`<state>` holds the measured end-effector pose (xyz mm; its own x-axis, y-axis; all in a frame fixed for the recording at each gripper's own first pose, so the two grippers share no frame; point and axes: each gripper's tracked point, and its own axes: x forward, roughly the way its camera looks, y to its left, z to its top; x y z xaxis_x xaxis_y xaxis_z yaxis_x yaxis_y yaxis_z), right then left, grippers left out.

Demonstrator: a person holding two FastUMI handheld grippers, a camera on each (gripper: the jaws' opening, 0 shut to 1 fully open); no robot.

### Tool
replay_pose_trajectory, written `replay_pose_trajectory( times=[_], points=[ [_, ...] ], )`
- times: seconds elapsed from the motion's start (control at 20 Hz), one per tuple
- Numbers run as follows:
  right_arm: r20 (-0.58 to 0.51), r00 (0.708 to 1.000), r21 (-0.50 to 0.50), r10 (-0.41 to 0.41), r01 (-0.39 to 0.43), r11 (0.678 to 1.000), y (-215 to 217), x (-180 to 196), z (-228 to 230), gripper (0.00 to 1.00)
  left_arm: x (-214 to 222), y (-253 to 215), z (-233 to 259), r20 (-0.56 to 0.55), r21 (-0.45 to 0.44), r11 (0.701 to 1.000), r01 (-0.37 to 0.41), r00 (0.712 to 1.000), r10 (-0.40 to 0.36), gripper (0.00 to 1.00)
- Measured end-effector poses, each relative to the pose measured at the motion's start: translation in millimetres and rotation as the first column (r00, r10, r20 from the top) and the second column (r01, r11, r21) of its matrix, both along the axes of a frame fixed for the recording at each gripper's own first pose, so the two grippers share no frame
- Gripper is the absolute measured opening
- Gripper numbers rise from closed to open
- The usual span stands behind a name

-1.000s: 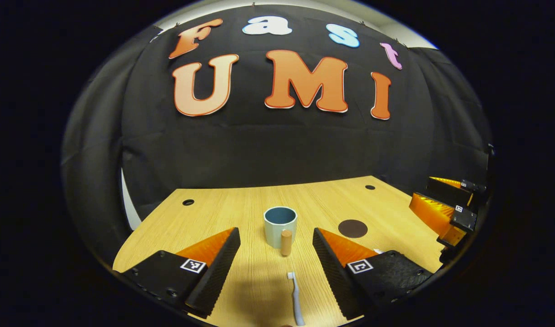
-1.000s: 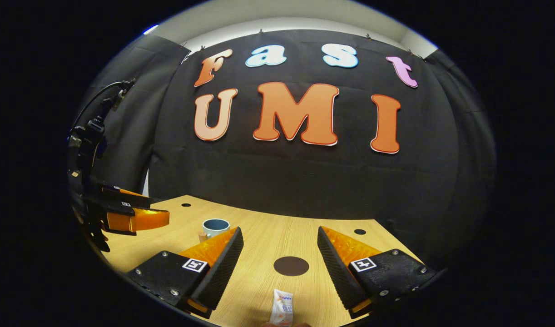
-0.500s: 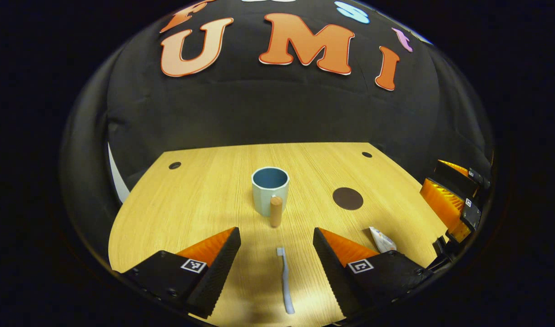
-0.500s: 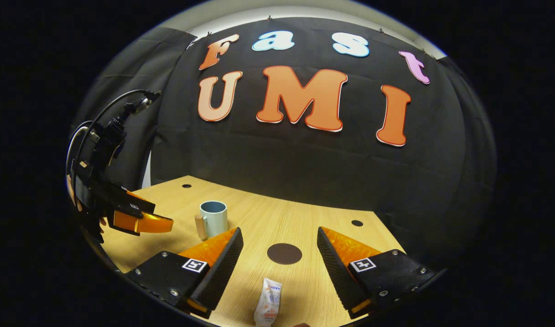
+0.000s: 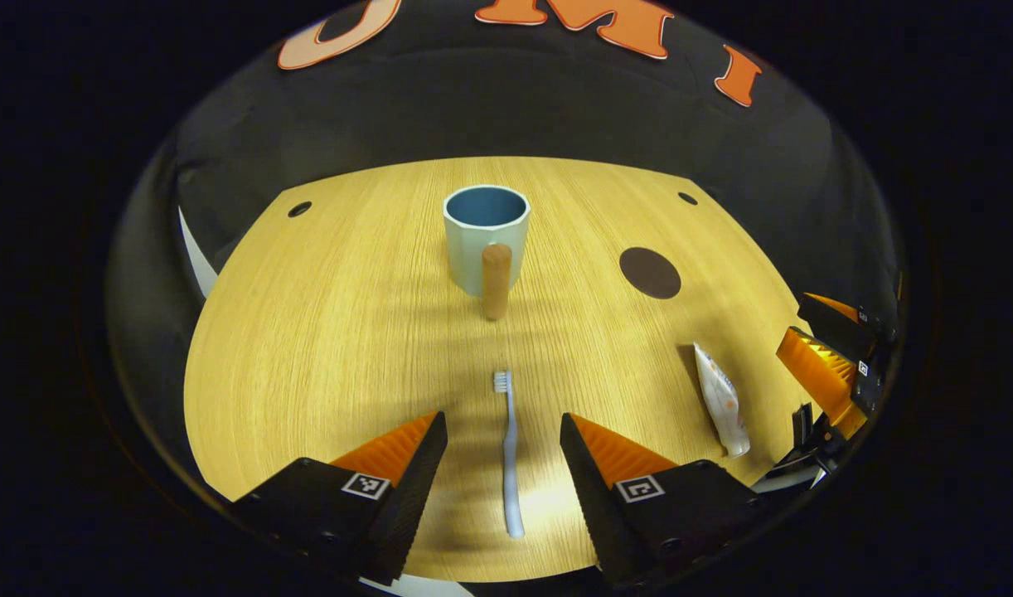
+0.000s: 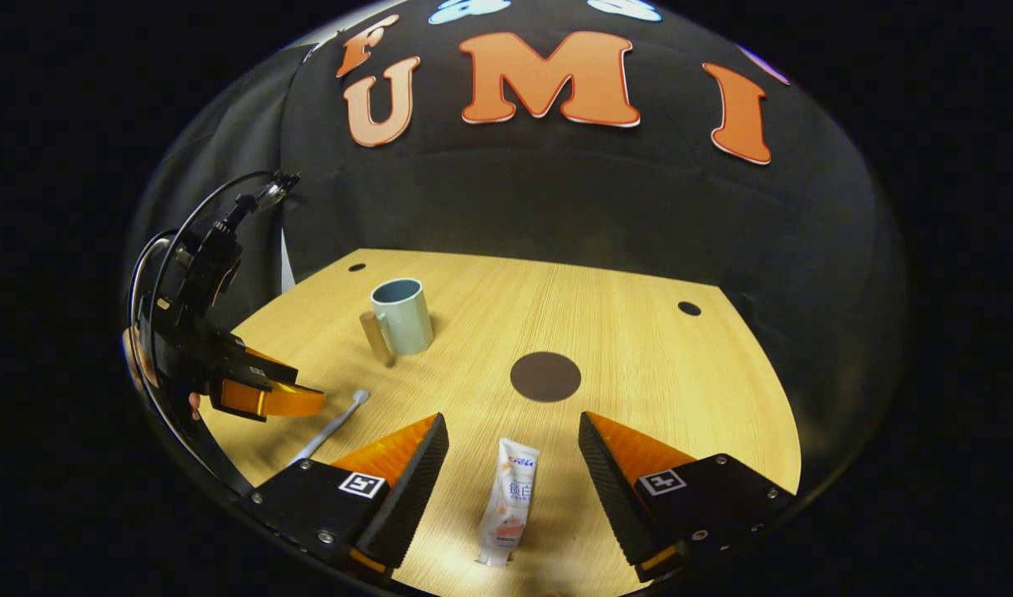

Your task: Put the toothbrush and toothpaste on the desktop into the cup, then pick up the cup and place it on the coaster on the desktop.

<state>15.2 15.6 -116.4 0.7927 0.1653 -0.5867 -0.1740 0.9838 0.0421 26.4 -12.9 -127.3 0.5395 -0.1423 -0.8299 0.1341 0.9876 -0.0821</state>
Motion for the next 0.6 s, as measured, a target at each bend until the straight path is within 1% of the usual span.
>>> replay_pose_trajectory(
  times=[0.05, 0.1, 0.15, 0.25, 0.3, 0.35, 0.4, 0.45, 0.55, 0.6],
  points=[
    [-0.025, 1.000, -0.005, 0.009, -0.010, 1.000, 3, -1, -6, 0.95, -1, -1, -2, -0.037, 0.008, 1.000, 0.013, 0.999, -0.013, 0.83],
    [-0.052, 0.998, -0.017, 0.021, -0.022, 1.000, 4, -3, -13, 0.96, -1, -1, -5, -0.071, 0.018, 1.000, 0.025, 0.997, -0.024, 0.80],
    [-0.084, 0.996, -0.030, 0.032, -0.034, 0.999, 6, -4, -21, 0.96, -2, -2, -7, -0.108, 0.031, 0.999, 0.032, 0.994, -0.029, 0.83],
    [-0.152, 0.987, -0.052, 0.058, -0.067, 0.996, 12, -8, -41, 0.94, -4, -3, -12, -0.172, 0.041, 0.998, 0.050, 0.984, -0.043, 0.83],
    [-0.186, 0.980, -0.062, 0.065, -0.077, 0.995, 12, -11, -48, 0.90, -6, -5, -13, -0.213, 0.027, 0.998, 0.053, 0.976, -0.046, 0.84],
    [-0.207, 0.976, -0.067, 0.070, -0.085, 0.994, 14, -11, -53, 0.89, -6, -8, -12, -0.250, 0.011, 0.999, 0.045, 0.967, -0.041, 0.79],
    [-0.226, 0.972, -0.077, 0.072, -0.091, 0.993, 14, -11, -57, 0.87, -1, -7, -10, -0.264, 0.023, 0.999, 0.041, 0.964, -0.033, 0.77],
    [-0.244, 0.967, -0.084, 0.077, -0.100, 0.991, 15, -11, -62, 0.87, 5, -6, -7, -0.275, 0.037, 0.998, 0.040, 0.961, -0.029, 0.77],
    [-0.277, 0.957, -0.092, 0.082, -0.111, 0.990, 15, -11, -71, 0.84, 5, -15, -8, -0.301, 0.033, 0.998, 0.049, 0.953, -0.037, 0.77],
    [-0.304, 0.949, -0.095, 0.080, -0.114, 0.989, 15, -12, -77, 0.83, 2, -24, -13, -0.320, 0.045, 0.998, 0.052, 0.947, -0.035, 0.69]
  ],
)
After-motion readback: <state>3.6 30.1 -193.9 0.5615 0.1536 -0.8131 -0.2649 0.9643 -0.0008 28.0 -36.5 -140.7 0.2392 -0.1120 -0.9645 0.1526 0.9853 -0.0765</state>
